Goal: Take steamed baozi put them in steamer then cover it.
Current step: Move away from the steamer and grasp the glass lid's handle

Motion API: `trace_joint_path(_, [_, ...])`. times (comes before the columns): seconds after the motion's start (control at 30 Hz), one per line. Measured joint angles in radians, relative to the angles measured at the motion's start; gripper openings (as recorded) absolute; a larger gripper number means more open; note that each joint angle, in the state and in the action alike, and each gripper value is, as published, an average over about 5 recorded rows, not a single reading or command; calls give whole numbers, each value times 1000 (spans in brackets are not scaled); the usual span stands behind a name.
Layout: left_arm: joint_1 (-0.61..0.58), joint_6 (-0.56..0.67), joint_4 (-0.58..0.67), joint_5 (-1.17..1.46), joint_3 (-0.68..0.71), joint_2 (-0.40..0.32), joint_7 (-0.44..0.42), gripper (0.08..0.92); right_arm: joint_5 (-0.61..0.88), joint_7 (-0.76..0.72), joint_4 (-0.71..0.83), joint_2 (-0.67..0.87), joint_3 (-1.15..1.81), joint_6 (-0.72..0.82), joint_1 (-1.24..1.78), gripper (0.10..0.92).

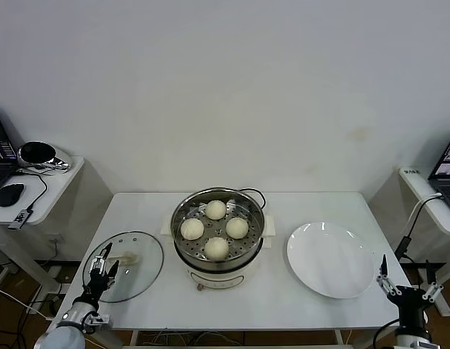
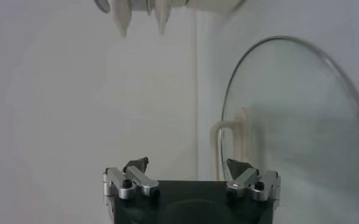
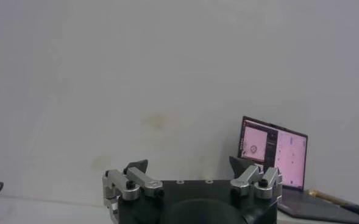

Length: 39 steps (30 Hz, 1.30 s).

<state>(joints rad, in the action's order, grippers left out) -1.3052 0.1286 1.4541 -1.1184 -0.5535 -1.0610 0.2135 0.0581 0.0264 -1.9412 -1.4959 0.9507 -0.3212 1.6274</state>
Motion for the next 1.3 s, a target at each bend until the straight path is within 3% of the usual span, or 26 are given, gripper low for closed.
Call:
trace_joint_path(0.8, [138,-4,-133,-15,52,-1,-12,815,-18,5,17,-5,1,-24,16,823])
trace_joint_path(0.9, [146,-2,-144,-14,57,0,-15,766,-20,5,22,-6,1,-29,16,823])
trace_joint_path(1.3, [170,3,-192,-16,69,-1,-19,424,-25,6,21,-8,2,-36,19,823])
